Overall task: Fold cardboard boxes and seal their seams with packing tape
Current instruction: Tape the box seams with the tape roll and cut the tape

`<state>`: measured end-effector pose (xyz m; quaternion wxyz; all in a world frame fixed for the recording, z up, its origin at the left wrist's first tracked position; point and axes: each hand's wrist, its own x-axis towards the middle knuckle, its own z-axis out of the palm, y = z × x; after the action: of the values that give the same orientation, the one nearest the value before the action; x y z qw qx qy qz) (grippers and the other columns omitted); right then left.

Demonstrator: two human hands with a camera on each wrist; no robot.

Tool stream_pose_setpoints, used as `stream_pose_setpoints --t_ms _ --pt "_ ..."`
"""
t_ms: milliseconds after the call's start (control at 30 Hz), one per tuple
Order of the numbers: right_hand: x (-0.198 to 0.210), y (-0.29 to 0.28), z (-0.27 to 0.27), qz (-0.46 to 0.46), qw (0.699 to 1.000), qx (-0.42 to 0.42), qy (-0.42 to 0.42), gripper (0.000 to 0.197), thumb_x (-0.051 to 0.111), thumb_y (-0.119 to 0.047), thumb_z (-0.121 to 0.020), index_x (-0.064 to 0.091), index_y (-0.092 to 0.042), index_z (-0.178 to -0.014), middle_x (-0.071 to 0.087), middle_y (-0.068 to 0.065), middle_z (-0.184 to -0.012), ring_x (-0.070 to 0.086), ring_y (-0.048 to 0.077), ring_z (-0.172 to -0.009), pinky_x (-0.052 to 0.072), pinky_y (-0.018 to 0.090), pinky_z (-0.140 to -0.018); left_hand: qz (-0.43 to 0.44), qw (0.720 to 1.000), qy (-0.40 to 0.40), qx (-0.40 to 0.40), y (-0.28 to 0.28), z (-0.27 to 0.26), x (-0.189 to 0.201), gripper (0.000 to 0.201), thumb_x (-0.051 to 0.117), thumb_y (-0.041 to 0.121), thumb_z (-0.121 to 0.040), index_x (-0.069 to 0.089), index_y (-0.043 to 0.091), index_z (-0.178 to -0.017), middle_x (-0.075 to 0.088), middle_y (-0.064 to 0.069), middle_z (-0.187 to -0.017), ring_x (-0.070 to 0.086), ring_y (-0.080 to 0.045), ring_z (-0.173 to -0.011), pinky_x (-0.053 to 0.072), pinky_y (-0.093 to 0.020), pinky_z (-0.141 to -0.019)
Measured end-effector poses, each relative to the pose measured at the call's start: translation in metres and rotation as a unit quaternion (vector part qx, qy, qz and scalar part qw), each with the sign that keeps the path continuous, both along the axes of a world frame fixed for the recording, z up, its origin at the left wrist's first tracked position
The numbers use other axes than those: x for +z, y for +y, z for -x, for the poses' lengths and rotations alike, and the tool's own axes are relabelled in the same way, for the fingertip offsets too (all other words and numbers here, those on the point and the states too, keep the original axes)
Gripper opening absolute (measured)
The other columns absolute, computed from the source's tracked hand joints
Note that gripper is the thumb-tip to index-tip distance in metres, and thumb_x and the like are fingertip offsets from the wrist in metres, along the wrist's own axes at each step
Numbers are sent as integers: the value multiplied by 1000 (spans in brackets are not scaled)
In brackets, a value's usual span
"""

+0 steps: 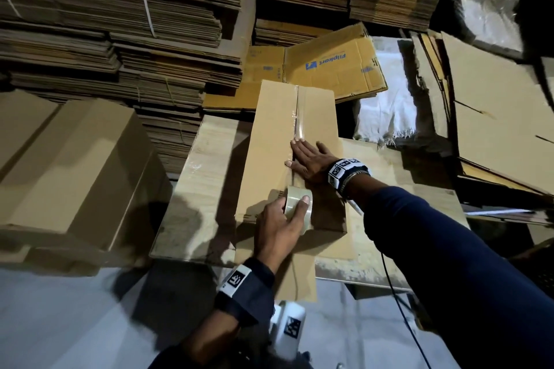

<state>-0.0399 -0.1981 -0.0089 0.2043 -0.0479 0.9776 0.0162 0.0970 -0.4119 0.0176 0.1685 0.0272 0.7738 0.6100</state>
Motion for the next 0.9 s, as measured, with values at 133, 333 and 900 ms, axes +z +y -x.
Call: stream_pose_setpoints --t_ms 133,333,900 --pt "2 -3 -10 3 1000 5 19 87 2 -70 -99 -7 -15 -165 -8 0 -174 -6 17 -160 3 55 -127 -39 998 -36 -18 -1 0 5 51 58 71 -94 72 22 -95 79 3 -79 77 -11 -79 61 -40 -85" --pt "-3 -7 -54 -30 996 83 -17 77 23 -51 -108 -19 -16 -163 -19 4 -172 -14 19 -159 -4 55 -127 -51 998 -29 -7 5 -5 17 40 55 63 -100 71 27 -94 79 1 -76 76 -16 -83 56 -38 -88" --pt "-7 -19 -68 5 999 39 25 91 9 -76 -99 -6 -16 -165 -9 1 -174 -5 16 -160 2 60 -125 -7 994 -78 80 -12 -88 -64 34 58 31 -107 68 1 -94 69 -6 -73 65 -22 -68 46 -27 -57"
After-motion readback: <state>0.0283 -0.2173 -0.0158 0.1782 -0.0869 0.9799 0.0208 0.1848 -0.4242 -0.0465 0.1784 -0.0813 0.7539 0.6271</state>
